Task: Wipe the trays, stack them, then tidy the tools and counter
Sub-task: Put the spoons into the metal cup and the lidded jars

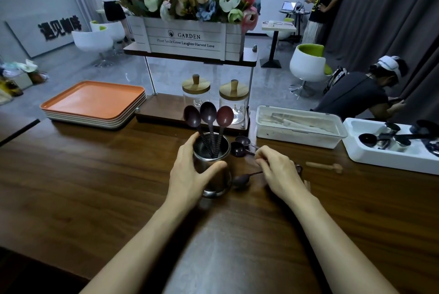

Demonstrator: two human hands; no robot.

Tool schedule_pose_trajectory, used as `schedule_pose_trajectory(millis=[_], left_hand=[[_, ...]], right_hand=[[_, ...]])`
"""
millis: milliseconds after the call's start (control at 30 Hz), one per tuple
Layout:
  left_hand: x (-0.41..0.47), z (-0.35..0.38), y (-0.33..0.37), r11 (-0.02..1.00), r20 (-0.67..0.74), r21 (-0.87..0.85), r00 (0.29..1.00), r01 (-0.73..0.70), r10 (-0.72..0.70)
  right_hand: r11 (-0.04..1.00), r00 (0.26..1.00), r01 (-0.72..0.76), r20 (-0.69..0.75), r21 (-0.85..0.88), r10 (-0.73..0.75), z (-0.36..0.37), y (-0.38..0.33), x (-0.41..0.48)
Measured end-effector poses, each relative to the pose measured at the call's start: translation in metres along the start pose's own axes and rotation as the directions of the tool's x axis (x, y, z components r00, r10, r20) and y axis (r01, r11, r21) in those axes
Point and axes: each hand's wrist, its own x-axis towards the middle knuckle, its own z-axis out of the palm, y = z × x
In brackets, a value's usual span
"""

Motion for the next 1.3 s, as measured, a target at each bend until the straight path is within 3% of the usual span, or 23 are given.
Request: schedule_pose_trajectory(millis=[67, 200, 400, 600, 733, 833, 933, 1000, 1100, 1167, 1300], left_hand=[[0.000, -0.001, 0.000, 1.000, 0.005, 0.000, 1.000, 0.001, -0.001], [0.000, -0.002, 0.001, 1.000, 0.026, 0.002, 1.000, -0.002, 0.002], [0.000, -0.003, 0.002, 1.000, 0.029, 0.018, 1.000, -0.012, 0.011], [0.001, -0.002, -0.001, 1.000, 0.027, 0.012, 0.999, -0.019, 0.019], [0.001, -0.002, -0.001, 1.000, 0.040, 0.015, 0.999, -0.019, 0.019], [0.001, -0.001, -0.002, 1.000, 0.041, 0.011, 0.999, -0.018, 0.018], [0.001, -0.001, -0.002, 1.000, 0.044, 0.009, 0.999, -0.017, 0.016], [0.002, -0.001, -0.002, 1.000, 0.055, 0.001, 0.998, -0.015, 0.015], [0.002, -0.002, -0.001, 1.000, 0.093, 0.002, 0.996, -0.011, 0.011], [0.002, -0.004, -0.002, 1.000, 0.118, 0.017, 0.993, -0.011, 0.009], [0.002, -0.008, -0.003, 0.999, 0.163, 0.021, 0.986, -0.024, 0.021]], right_hand=[[0.999, 0.999, -0.031, 0.037, 0.005, 0.031, -0.004, -0.005, 0.001], [0.987, 0.958, -0.134, 0.246, -0.084, 0.151, -0.005, -0.002, -0.003], [0.984, 0.911, -0.113, 0.380, -0.140, 0.159, -0.018, 0.001, -0.018], [0.975, 0.952, -0.120, 0.255, -0.186, 0.166, -0.015, 0.003, -0.023], [0.980, 0.973, -0.161, 0.149, -0.113, 0.177, -0.014, 0.002, -0.020], [0.971, 0.968, -0.239, 0.086, 0.032, 0.235, -0.018, 0.002, -0.013], [0.914, 0.957, -0.277, -0.004, 0.297, 0.291, -0.023, -0.006, -0.004], [0.805, 0.944, -0.270, -0.018, 0.529, 0.328, -0.028, -0.017, 0.000], [0.557, 0.930, -0.197, -0.026, 0.807, 0.367, -0.041, -0.036, 0.006], [0.453, 0.920, -0.151, -0.042, 0.879, 0.389, -0.052, -0.050, 0.011], [0.425, 0.913, -0.068, -0.116, 0.903, 0.391, -0.069, -0.068, 0.019]])
